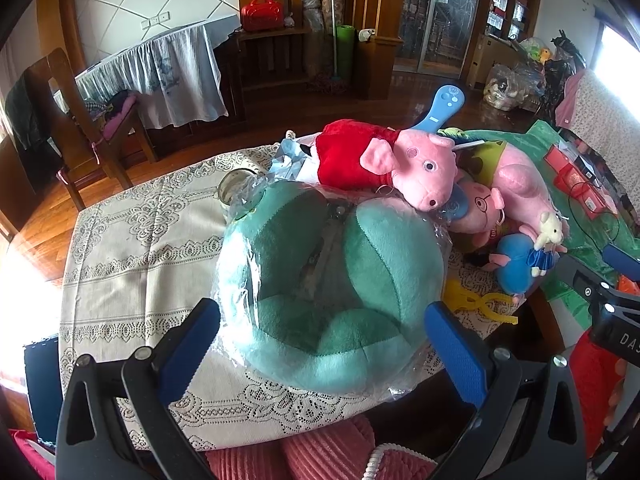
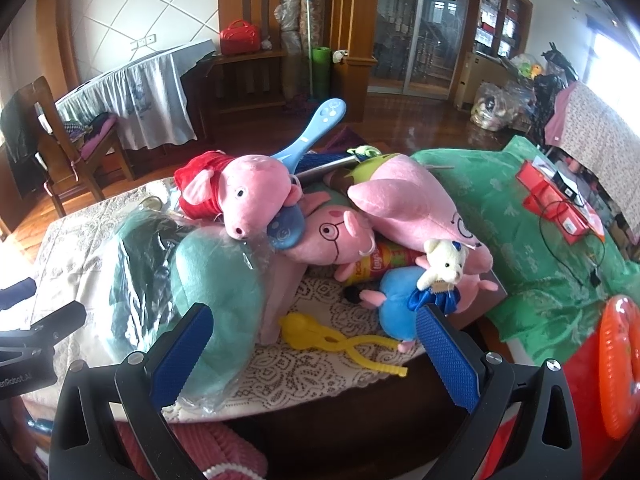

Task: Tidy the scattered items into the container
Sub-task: 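Reach both grippers toward the bagged teal plush on the pile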

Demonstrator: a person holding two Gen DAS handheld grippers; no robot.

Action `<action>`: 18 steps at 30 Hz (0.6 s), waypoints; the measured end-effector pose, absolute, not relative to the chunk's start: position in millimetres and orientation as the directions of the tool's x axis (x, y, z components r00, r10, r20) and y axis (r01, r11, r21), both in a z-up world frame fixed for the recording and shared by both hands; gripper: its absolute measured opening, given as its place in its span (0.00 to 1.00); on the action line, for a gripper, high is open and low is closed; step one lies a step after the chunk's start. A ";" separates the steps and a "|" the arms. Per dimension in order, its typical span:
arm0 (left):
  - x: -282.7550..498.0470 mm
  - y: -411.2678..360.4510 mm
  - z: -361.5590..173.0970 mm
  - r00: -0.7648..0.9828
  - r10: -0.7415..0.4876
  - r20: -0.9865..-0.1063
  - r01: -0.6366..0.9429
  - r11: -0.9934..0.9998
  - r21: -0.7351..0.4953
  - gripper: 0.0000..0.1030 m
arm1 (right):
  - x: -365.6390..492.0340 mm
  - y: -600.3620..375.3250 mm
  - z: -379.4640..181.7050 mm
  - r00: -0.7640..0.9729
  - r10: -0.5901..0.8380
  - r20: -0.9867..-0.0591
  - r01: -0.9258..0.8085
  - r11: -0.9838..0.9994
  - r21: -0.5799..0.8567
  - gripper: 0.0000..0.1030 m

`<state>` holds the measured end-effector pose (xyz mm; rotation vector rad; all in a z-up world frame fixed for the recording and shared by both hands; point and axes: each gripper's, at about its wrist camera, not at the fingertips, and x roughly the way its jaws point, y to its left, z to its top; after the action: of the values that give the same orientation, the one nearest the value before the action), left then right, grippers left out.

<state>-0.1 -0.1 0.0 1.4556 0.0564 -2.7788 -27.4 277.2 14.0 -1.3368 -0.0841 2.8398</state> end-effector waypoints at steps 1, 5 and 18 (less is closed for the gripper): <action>-0.1 -0.1 -0.1 -0.569 0.014 -0.822 0.020 -0.999 -0.031 1.00 | -27.6 276.8 13.9 -0.637 0.024 -0.771 0.022 -0.999 -0.049 1.00; -2.4 -2.0 -0.1 -0.567 0.017 -0.824 0.018 -0.999 -0.033 1.00 | -27.6 276.6 14.0 -0.637 0.022 -0.770 0.024 -0.999 -0.048 1.00; -0.4 -5.8 -5.1 -0.559 0.013 -0.829 0.032 -0.999 -0.038 1.00 | -28.1 276.7 10.7 -0.633 0.016 -0.774 0.025 -0.999 -0.042 1.00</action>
<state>-0.4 -5.8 -5.1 1.4698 0.0761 -2.7634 -28.1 276.7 10.7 -1.3475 -0.0762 2.8422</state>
